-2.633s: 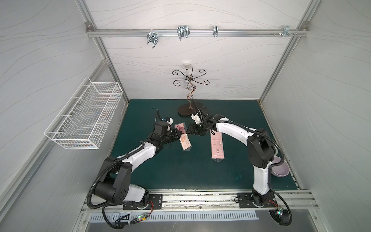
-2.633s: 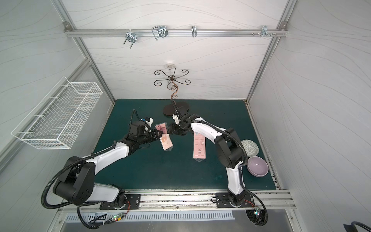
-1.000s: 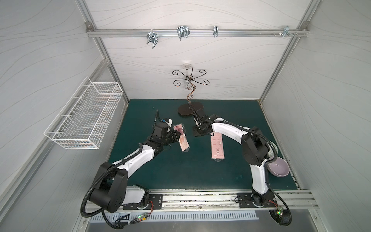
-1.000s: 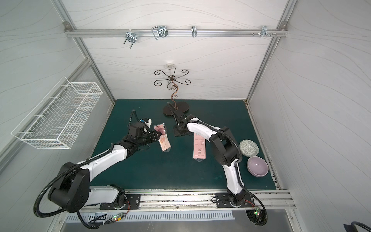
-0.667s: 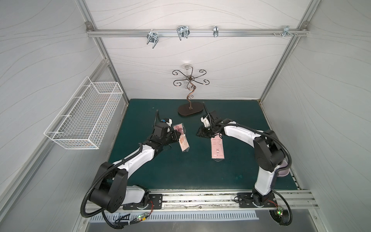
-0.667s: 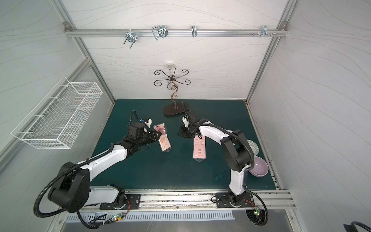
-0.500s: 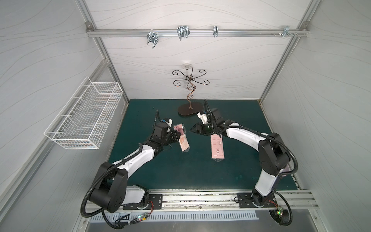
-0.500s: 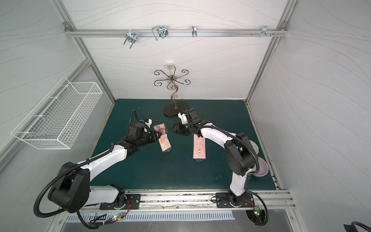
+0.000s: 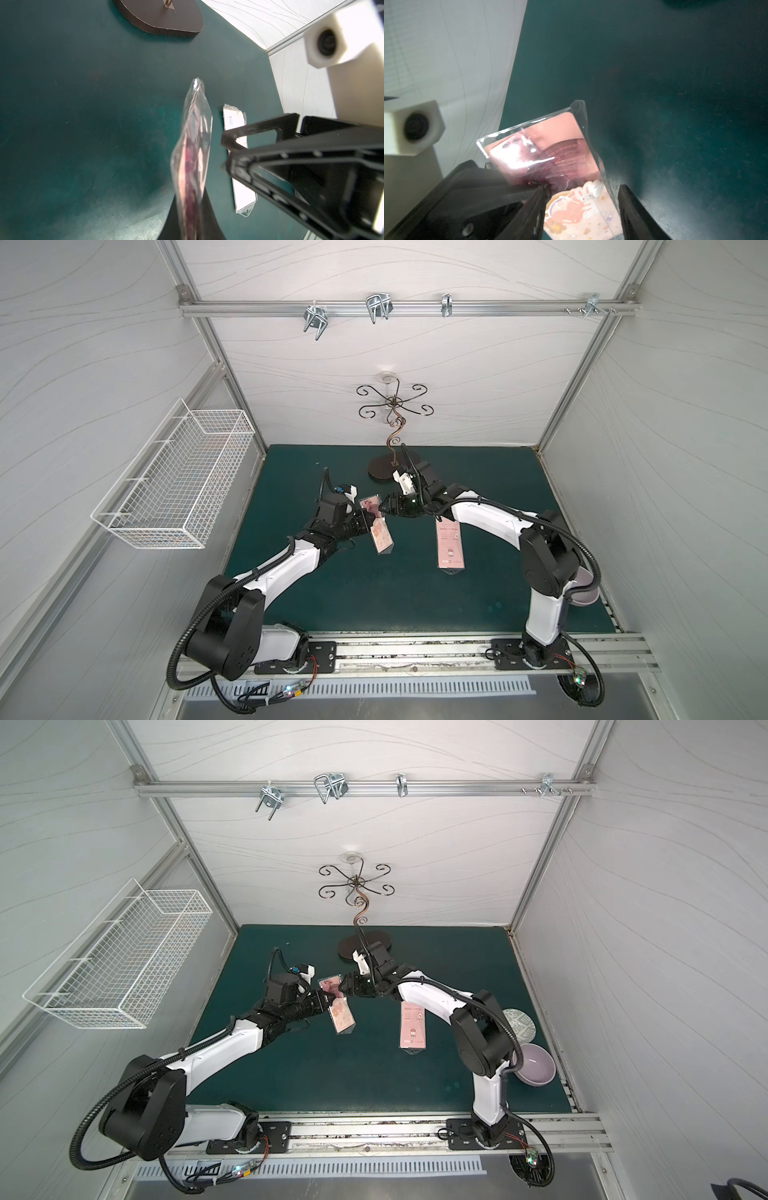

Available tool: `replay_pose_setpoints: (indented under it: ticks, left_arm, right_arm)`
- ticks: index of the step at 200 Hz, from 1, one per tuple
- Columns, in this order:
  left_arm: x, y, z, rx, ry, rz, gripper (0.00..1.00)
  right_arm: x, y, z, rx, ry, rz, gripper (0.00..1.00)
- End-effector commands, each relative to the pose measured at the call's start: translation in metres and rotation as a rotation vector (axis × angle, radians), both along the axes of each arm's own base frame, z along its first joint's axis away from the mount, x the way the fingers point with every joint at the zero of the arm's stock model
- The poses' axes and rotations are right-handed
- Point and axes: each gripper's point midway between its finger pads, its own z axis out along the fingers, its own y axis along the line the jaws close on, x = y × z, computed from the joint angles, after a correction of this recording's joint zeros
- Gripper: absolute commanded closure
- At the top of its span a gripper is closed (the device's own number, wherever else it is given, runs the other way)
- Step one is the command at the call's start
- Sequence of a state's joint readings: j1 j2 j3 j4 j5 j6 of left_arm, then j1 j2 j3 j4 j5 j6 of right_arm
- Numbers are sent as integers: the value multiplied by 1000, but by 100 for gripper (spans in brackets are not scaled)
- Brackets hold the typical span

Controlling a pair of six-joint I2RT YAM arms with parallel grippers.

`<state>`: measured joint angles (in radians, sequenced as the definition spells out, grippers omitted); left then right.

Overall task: Open the ruler set and take out the ruler
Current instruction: Open the ruler set bag.

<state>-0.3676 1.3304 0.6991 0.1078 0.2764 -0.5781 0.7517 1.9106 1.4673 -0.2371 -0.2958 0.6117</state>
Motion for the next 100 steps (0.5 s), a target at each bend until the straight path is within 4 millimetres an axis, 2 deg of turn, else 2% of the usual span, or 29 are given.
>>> replay_pose_setpoints:
  ticks: [1, 49, 100]
  left_arm:
    - [14, -5, 30, -32, -96, -2, 100]
    - [14, -5, 30, -31, -103, 1, 100]
    - [16, -4, 31, -8, -125, 19, 100]
  right_arm:
    - [-3, -4, -28, -109, 59, -12, 46]
    - [-7, 7, -51, -156, 120, 1, 62]
    - [-9, 10, -64, -208, 158, -8, 99]
